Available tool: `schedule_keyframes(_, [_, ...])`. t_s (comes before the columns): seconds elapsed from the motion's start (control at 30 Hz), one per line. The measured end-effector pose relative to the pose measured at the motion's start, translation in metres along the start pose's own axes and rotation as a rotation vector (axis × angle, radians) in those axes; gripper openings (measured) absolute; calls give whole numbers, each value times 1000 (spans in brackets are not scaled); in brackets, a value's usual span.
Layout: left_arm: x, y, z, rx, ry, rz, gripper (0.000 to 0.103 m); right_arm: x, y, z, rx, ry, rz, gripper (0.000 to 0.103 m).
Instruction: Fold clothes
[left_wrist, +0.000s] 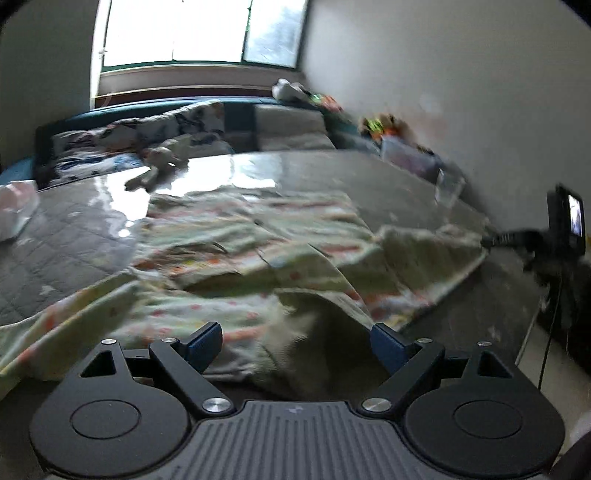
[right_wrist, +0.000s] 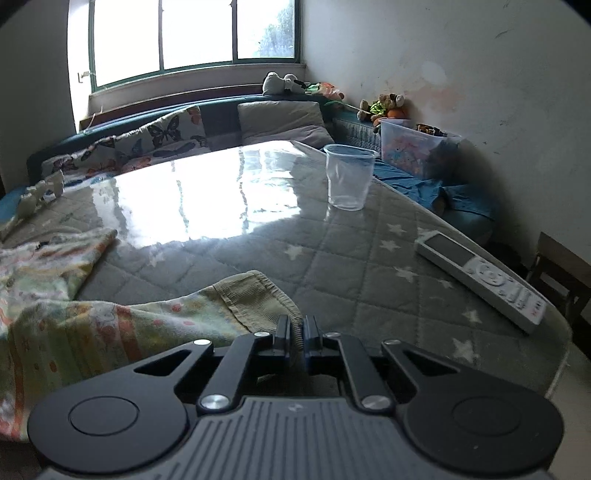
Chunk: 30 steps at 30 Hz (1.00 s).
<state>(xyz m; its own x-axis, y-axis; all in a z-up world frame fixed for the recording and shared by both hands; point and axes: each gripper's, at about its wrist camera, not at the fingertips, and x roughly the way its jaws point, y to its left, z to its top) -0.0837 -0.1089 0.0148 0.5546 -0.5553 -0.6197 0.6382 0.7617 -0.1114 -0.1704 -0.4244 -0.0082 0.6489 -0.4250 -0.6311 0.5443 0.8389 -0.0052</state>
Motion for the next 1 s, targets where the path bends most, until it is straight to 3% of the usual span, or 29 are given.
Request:
schedule_keyframes(0.07, [6, -4, -1, 28, 13, 4, 86, 0, -3, -4, -2, 10, -10, 6])
schedule_keyframes(0.17, [15, -4, -4, 55, 43, 22, 70, -3, -5, -8, 0, 11, -15, 6])
schedule_keyframes(0.23, [19, -5, -7, 72, 65, 30, 44, -5, -5, -9, -5, 7, -17, 6])
schedule_keyframes(0.27, [20, -5, -9, 77, 76, 24, 26, -7, -4, -9, -13, 3, -19, 6])
schedule_keyframes(0.37, [18, -3, -12, 78, 91, 9, 7, -12, -4, -8, -38, -11, -34, 6])
schedule_keyframes(0.53, [9, 0, -15, 57, 119, -71, 5, -12, -10, -8, -49, 8, -56, 6])
schedule_keyframes(0.7, [-1, 5, -15, 74, 138, -108, 12, -15, -12, -8, -59, 19, -69, 10])
schedule_keyframes(0.8, [-14, 12, -5, 69, 100, -133, 17, -25, -9, -3, -75, -8, -72, 12])
schedule_keyframes(0.93, [-21, 19, 6, 37, 33, -113, 22, -42, 5, 7, -97, -46, -3, 13])
schedule_keyframes(1.0, [-11, 20, 7, 13, 42, -122, 22, -50, 17, 11, -111, -56, 67, 14])
